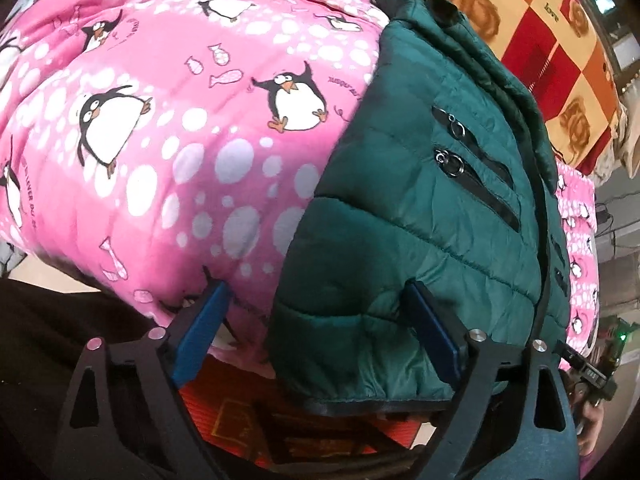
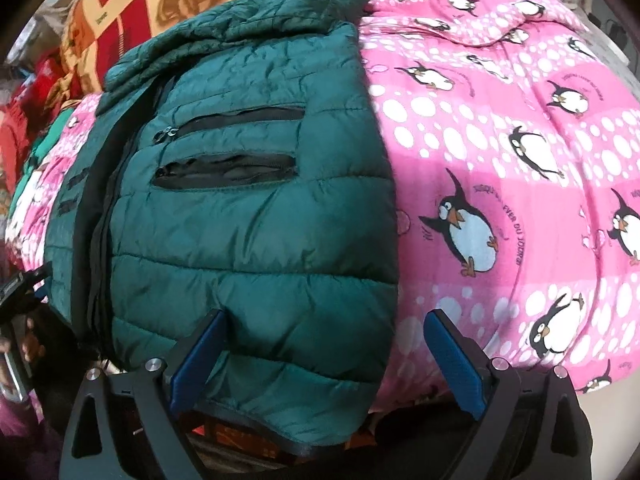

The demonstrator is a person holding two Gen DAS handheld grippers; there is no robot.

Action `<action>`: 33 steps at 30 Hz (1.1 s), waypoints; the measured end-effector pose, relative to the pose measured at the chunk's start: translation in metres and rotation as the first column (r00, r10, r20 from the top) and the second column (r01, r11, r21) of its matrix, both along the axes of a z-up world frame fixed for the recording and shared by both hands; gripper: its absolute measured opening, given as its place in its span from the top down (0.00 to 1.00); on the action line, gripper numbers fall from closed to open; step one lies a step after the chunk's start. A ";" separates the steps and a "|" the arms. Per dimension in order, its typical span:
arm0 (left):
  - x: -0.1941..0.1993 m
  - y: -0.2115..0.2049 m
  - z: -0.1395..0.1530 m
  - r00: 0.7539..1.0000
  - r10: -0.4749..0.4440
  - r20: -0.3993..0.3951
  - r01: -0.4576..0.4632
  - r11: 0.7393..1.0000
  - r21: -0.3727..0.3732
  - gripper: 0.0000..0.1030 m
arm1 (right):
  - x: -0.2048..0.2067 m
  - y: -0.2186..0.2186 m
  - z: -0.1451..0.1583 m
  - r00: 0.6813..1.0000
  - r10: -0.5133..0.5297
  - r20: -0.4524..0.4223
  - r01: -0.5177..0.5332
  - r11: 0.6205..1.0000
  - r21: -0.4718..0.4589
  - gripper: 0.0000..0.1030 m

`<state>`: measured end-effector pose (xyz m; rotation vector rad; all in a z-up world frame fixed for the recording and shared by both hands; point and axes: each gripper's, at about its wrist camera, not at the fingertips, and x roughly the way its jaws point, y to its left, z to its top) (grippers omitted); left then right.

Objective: Fold large clothes

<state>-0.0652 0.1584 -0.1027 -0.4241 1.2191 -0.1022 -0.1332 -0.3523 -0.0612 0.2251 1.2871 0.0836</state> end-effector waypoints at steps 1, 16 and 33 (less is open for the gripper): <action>0.000 -0.002 0.000 1.000 -0.004 0.000 0.004 1.000 0.005 0.10 | 0.000 0.000 -0.001 1.000 0.007 -0.006 -0.007 1.000 0.009 0.06; 0.003 -0.014 -0.006 0.999 -0.042 0.024 0.040 0.997 0.060 0.05 | -0.003 0.015 -0.023 0.998 0.060 -0.010 -0.058 0.987 0.151 0.06; -0.013 -0.037 0.025 0.980 -0.143 0.136 0.116 0.975 0.189 0.87 | -0.008 0.023 0.004 0.977 0.159 0.139 -0.171 0.982 0.083 0.71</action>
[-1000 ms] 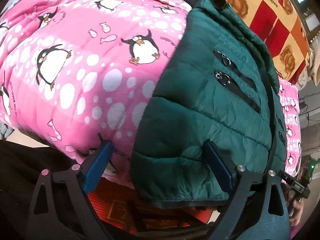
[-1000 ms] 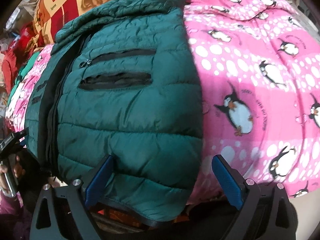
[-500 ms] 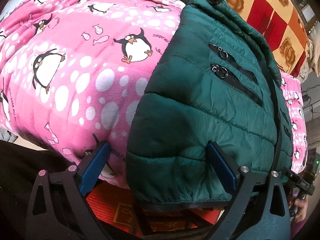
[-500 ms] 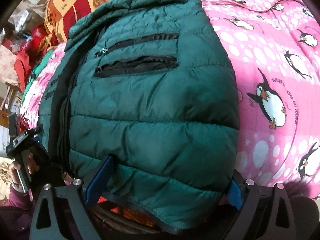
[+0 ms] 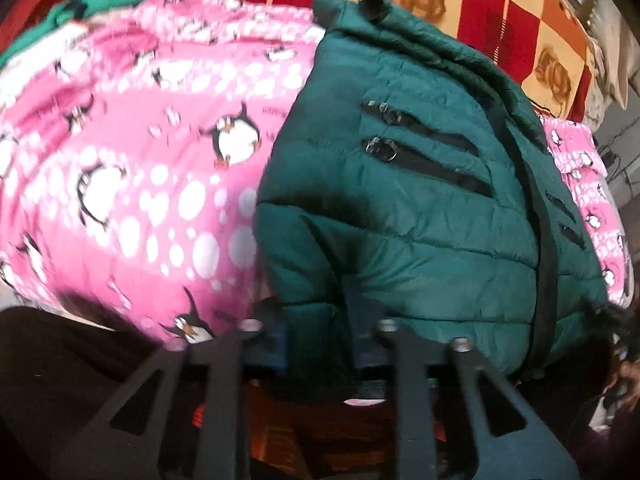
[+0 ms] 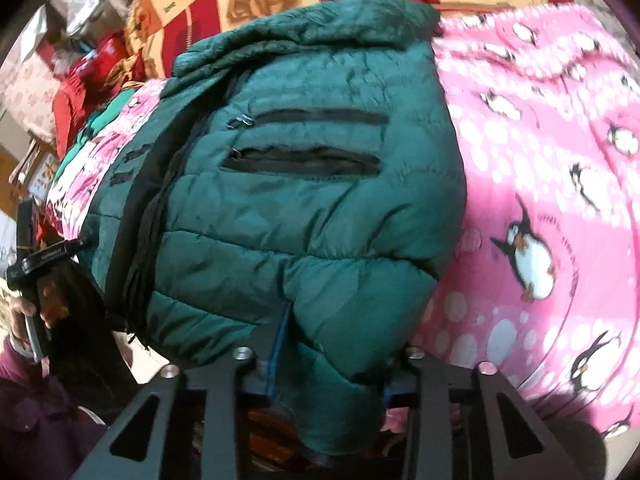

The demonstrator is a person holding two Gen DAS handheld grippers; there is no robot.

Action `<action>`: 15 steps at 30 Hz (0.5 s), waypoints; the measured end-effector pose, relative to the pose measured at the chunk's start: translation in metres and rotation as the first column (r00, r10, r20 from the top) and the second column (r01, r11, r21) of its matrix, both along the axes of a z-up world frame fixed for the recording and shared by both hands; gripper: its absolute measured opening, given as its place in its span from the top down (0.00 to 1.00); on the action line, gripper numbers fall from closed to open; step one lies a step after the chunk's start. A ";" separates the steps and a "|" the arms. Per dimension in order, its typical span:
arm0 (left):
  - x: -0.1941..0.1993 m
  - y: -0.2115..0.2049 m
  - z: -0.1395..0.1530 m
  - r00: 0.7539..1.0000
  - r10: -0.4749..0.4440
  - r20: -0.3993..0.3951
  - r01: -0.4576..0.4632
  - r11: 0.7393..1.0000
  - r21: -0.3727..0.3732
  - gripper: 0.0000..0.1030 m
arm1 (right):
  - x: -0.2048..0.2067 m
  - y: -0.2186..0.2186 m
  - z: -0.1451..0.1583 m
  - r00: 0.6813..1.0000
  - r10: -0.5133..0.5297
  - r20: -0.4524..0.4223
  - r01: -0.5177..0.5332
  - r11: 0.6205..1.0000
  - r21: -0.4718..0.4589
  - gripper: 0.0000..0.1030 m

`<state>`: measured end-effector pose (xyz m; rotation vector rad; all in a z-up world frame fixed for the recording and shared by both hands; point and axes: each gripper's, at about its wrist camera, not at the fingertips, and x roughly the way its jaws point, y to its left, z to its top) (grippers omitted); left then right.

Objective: Fold large clothes

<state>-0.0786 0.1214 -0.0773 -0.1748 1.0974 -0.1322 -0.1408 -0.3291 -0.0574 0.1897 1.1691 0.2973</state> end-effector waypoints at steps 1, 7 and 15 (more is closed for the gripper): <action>0.000 0.001 0.006 1.000 -0.003 0.006 0.003 1.000 -0.006 0.89 | 0.001 0.001 0.005 1.000 0.007 0.012 -0.007 1.000 0.001 0.74; 0.003 0.008 0.051 0.993 -0.014 0.113 0.018 0.999 -0.031 0.91 | 0.003 -0.008 0.047 0.992 0.013 0.122 -0.021 0.997 0.071 0.75; 0.027 0.002 0.099 0.970 -0.005 0.242 0.011 1.000 -0.026 0.91 | 0.017 -0.019 0.084 0.974 -0.028 0.225 -0.003 0.991 0.133 0.75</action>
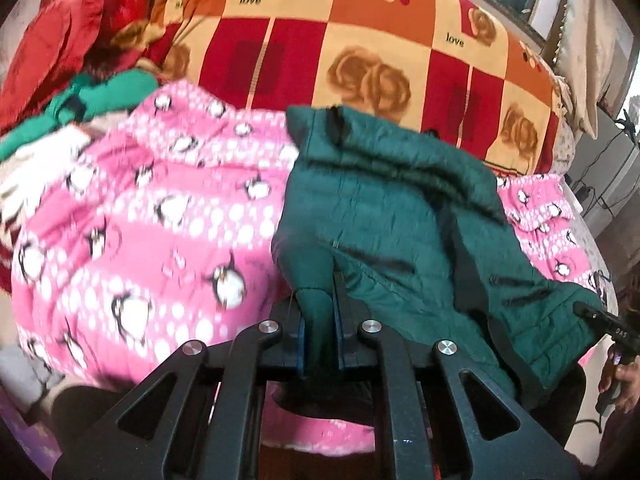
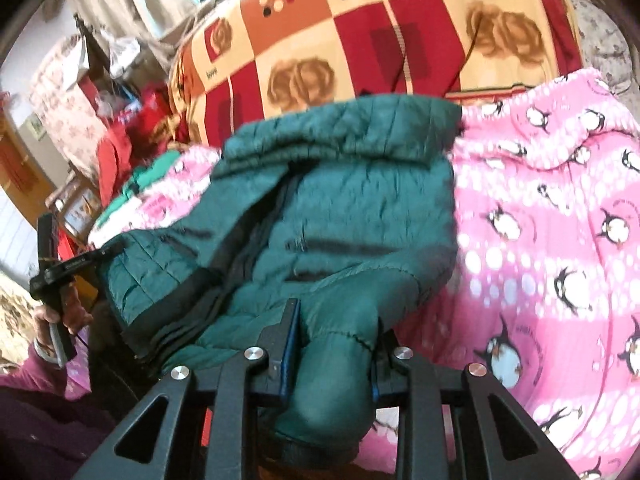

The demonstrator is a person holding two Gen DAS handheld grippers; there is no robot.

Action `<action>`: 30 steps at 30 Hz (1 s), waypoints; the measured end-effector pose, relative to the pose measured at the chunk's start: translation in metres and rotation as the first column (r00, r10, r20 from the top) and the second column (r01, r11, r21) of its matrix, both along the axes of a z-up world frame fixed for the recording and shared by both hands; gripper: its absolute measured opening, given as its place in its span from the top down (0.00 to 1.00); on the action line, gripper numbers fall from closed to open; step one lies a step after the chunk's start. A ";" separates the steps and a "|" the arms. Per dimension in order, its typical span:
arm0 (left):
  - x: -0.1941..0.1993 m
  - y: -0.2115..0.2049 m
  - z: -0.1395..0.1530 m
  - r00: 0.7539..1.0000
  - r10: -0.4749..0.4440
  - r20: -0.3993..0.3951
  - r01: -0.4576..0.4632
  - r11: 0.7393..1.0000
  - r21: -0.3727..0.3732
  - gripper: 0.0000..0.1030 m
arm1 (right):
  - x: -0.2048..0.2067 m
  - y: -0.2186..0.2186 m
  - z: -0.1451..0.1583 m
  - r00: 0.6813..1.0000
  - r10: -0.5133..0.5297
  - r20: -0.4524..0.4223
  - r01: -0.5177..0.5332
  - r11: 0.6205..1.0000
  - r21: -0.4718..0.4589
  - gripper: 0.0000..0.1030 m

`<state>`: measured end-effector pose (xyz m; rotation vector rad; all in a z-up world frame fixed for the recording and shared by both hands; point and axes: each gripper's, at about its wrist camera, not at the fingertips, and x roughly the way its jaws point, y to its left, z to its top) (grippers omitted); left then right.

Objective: Fold large clothes

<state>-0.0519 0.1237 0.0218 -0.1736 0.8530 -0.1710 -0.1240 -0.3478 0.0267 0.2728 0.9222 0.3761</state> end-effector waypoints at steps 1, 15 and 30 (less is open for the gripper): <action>0.003 -0.001 0.003 1.000 0.002 0.006 -0.002 1.000 0.003 0.91 | 0.002 -0.001 0.004 1.000 -0.003 0.010 0.003 1.000 0.002 0.75; 0.056 -0.009 0.027 0.998 0.038 0.059 -0.038 0.999 -0.004 0.91 | 0.056 -0.012 0.038 0.992 -0.063 0.114 0.062 0.998 0.013 0.75; 0.169 -0.024 0.043 0.986 0.144 0.089 -0.144 0.990 -0.012 0.91 | 0.182 -0.023 0.053 0.972 -0.175 0.157 0.181 0.983 -0.026 0.75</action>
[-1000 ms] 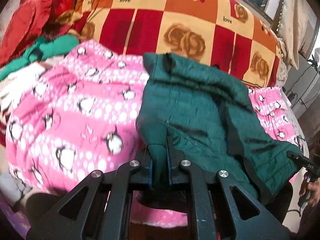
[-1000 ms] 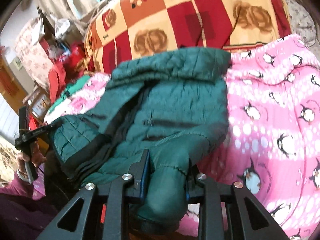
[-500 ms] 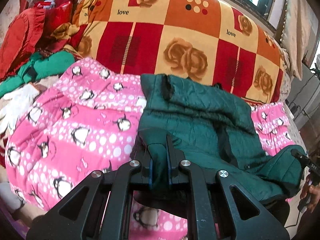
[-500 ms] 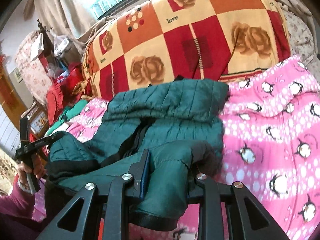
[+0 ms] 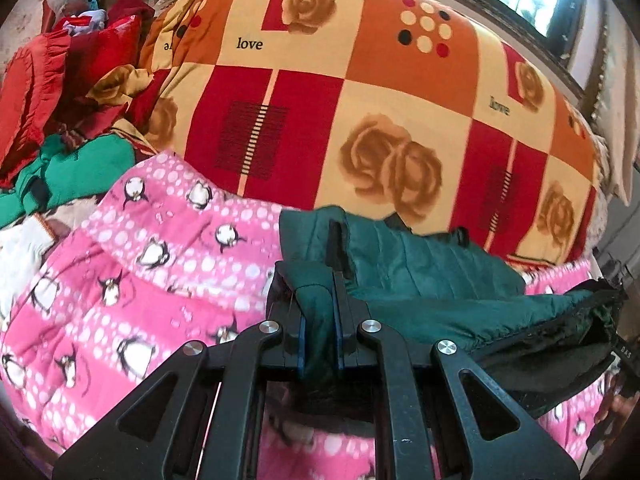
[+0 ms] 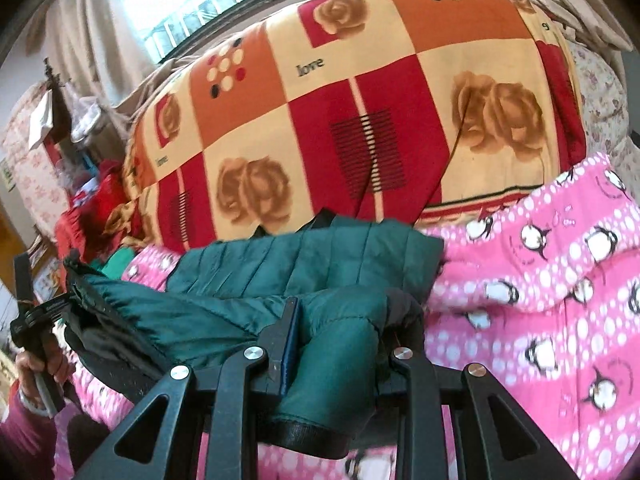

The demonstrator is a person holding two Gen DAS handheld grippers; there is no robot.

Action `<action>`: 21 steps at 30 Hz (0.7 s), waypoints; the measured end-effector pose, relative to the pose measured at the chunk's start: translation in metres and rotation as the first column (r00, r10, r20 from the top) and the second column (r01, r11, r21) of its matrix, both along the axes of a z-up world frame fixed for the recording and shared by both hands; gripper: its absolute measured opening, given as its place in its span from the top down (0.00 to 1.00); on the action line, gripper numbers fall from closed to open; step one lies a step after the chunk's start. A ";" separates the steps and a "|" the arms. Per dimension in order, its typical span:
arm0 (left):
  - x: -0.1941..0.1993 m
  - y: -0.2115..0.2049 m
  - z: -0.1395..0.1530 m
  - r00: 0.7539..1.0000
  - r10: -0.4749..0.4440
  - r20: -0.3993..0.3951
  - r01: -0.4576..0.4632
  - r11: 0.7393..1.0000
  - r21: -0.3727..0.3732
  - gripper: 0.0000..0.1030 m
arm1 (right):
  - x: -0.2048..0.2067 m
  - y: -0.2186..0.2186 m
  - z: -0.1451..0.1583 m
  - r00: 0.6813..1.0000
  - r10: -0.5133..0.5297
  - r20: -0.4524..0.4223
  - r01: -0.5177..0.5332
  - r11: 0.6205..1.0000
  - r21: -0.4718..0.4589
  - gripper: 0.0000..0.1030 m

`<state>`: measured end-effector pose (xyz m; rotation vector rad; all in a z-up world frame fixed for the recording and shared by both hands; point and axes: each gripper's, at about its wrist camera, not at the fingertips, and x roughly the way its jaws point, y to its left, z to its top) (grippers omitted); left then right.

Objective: Fold large clothes

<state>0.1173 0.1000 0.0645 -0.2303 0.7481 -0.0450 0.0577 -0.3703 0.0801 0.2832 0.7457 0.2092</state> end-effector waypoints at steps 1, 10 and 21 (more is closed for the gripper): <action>0.007 -0.001 -0.001 1.000 0.011 -0.001 -0.011 1.000 0.005 0.91 | 0.010 0.000 0.000 1.000 -0.009 0.001 0.009 1.000 -0.010 0.75; 0.067 -0.007 -0.012 0.998 0.066 -0.019 -0.064 0.996 0.068 0.91 | 0.081 -0.006 -0.009 0.998 -0.056 -0.027 0.054 0.997 -0.055 0.75; 0.130 -0.015 -0.045 0.992 0.106 -0.067 -0.098 0.989 0.112 0.91 | 0.151 -0.005 -0.043 0.992 -0.086 -0.090 0.078 0.993 -0.088 0.75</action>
